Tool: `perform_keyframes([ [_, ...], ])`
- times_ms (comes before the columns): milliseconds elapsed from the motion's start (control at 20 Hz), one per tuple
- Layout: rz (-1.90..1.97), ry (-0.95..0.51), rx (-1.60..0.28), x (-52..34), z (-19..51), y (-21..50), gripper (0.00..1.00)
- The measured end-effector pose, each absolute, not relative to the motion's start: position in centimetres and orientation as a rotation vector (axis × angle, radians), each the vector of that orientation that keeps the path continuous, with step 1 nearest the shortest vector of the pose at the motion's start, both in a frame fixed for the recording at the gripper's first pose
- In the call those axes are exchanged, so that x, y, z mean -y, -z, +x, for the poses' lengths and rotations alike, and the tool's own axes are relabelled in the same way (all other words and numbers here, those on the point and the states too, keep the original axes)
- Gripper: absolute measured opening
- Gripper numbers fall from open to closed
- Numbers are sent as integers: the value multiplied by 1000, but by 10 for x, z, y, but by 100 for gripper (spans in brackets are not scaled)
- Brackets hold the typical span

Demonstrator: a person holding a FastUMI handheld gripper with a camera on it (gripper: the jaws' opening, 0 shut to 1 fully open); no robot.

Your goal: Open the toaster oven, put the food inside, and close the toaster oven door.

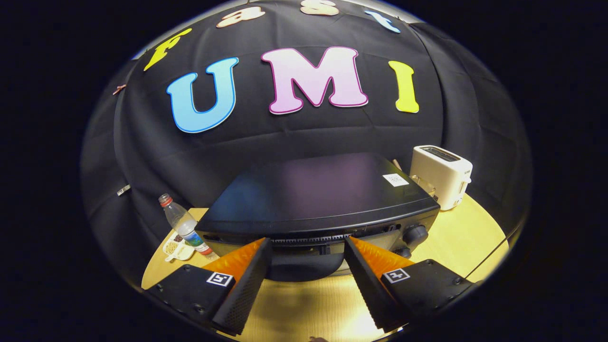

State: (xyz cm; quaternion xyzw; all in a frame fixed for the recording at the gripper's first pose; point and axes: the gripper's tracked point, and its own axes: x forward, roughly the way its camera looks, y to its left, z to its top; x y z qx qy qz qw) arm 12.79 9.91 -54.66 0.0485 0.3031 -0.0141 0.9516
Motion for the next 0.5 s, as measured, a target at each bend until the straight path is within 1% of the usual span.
perform_keyframes([
  [500,29,-1,-757,-96,59,565,97],
])
